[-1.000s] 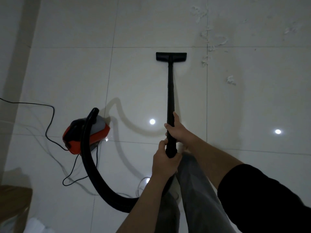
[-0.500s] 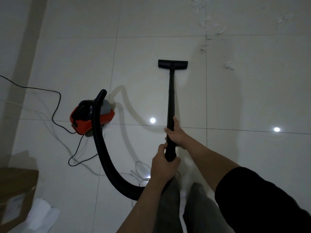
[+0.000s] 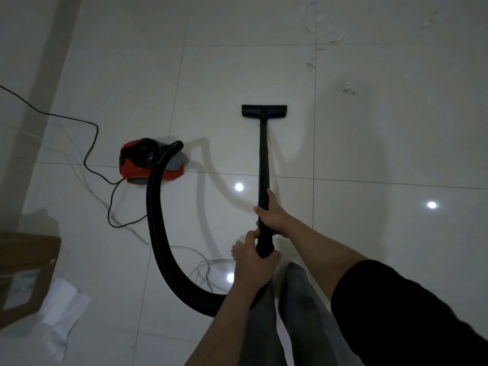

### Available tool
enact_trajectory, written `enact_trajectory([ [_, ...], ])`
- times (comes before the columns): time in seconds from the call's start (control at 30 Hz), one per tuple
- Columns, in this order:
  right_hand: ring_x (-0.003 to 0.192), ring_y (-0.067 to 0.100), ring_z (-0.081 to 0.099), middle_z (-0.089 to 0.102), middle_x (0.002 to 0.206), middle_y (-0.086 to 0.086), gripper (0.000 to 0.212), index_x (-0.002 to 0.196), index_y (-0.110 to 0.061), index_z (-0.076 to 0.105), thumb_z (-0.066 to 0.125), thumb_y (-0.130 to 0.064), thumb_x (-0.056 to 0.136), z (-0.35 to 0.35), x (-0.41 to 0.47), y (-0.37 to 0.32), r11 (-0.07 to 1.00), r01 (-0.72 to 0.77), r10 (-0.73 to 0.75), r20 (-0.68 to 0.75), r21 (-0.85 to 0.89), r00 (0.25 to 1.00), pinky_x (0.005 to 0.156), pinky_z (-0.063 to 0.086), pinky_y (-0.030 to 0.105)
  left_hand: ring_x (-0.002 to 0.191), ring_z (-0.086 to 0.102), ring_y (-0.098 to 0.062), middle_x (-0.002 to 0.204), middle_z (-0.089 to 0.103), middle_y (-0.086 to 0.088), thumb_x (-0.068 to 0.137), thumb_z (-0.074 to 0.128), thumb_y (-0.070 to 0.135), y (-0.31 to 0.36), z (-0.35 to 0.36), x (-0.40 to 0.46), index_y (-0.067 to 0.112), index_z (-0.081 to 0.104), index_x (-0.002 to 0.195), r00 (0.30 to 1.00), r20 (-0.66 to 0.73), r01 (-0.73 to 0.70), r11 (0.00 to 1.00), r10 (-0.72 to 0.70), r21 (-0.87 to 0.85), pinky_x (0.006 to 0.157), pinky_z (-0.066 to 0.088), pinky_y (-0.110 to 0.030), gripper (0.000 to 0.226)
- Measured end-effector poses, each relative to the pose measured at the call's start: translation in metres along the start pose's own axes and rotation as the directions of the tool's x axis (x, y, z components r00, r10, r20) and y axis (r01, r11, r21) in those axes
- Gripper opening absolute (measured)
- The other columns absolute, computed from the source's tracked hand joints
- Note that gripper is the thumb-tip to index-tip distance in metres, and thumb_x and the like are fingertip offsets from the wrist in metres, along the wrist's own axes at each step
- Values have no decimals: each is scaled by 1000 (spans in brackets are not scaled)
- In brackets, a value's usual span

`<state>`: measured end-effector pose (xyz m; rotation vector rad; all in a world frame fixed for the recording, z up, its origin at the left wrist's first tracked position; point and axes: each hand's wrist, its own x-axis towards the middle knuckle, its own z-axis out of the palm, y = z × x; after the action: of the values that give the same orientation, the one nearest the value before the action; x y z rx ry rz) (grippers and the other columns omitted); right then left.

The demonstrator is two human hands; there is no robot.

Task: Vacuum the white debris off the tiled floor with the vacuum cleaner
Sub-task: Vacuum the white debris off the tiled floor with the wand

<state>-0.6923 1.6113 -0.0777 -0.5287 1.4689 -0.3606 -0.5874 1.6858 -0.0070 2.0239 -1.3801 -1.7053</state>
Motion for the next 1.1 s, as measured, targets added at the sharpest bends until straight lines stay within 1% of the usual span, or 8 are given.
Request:
enact_trajectory([
  [0.1,69,18,61,60,79,9,80,154,-33,-13,47,-24,102,11,-15,20,1000,-13,13,0,9,1000,62,51,31,66,62,-11,81,64,4,81,65,20,-18,2,-21,28,45,114,1000,6,18,1000,-19,25,59,50,-22,40],
  [0.2,67,18,61,60,77,8,80,154,-34,-13,47,-24,102,27,-29,33,999,-33,33,-5,12,999,59,50,30,56,58,-8,78,63,0,81,64,17,-33,-3,-37,29,45,110,999,37,37,999,-37,-7,46,43,-14,37],
  [0.33,66,16,61,61,77,7,79,153,-34,-14,46,-24,102,51,-41,48,1000,-21,21,-31,19,999,56,47,27,51,56,-7,74,62,-1,84,63,15,-54,-16,-54,24,44,115,997,71,26,1000,-26,-1,44,42,-14,38],
  [0.47,68,16,59,59,89,6,77,156,-30,-4,49,-17,101,75,-47,58,992,42,-28,-117,117,993,67,54,30,48,54,-2,75,59,2,84,62,12,-64,-32,-66,28,42,110,996,84,-11,1000,9,14,40,38,-9,37],
  [0.57,69,16,58,58,94,7,75,157,-26,1,50,-15,101,77,-51,60,986,87,-64,-162,142,985,66,53,26,48,55,1,76,59,2,83,63,13,-67,-34,-68,28,43,109,993,103,-54,999,53,0,41,39,-9,36],
  [0.67,72,16,59,58,95,7,75,157,-25,2,50,-14,101,66,-57,64,984,103,-75,-187,143,979,68,54,28,58,57,-7,79,60,3,81,64,16,-64,-25,-68,26,45,112,990,118,-73,997,72,1,51,49,-18,38],
  [0.77,75,18,59,58,95,7,76,157,-26,1,51,-15,100,45,-60,67,984,102,-70,-210,146,975,80,56,38,64,60,-17,84,63,-1,80,64,20,-56,-10,-65,28,44,114,987,146,-70,998,70,-4,57,54,-31,40],
  [1.1,73,19,60,60,87,10,77,156,-31,-2,50,-18,101,-45,-54,65,992,40,-22,-155,118,988,76,56,38,61,60,-17,84,62,2,83,65,29,0,62,-47,26,43,113,987,157,-36,999,37,-8,56,51,-28,37],
])
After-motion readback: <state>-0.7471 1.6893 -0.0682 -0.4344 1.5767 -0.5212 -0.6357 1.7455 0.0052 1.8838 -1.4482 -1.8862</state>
